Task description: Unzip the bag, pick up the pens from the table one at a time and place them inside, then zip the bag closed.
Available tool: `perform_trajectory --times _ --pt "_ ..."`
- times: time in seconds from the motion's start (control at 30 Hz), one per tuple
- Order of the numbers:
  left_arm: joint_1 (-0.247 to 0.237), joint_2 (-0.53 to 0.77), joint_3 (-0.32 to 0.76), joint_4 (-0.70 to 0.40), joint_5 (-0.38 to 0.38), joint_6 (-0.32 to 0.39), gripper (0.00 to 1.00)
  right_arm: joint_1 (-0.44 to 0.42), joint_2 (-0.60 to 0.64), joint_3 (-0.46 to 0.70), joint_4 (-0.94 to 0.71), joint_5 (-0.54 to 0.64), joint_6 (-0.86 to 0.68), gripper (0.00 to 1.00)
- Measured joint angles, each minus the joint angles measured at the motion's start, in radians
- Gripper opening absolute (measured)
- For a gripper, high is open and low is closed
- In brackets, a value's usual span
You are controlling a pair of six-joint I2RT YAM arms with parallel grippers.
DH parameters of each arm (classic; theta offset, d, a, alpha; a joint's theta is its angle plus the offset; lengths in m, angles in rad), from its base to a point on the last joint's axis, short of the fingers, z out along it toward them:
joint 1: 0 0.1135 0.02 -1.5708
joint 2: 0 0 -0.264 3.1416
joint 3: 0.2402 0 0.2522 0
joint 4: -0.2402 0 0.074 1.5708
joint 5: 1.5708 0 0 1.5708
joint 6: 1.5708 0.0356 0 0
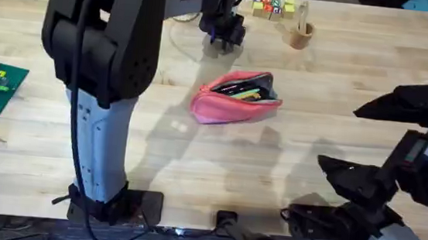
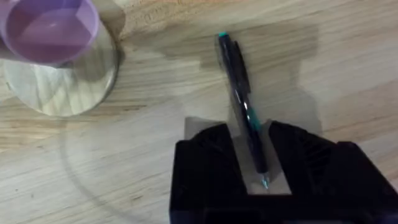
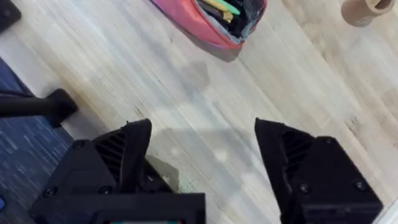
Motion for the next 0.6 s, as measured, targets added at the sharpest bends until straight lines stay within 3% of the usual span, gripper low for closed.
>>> perform_trajectory --times 0.3,0.6 --pt "-0.001 0.0 0.006 -0.004 0.005 0.002 0.058 0.0 0.0 0.0 0.0 0.0 0.0 0.996" --pt "-0.001 0.0 0.012 -0.017 -0.015 0.002 0.04 0.0 0.0 0.0 0.0 0.0 0.0 0.995"
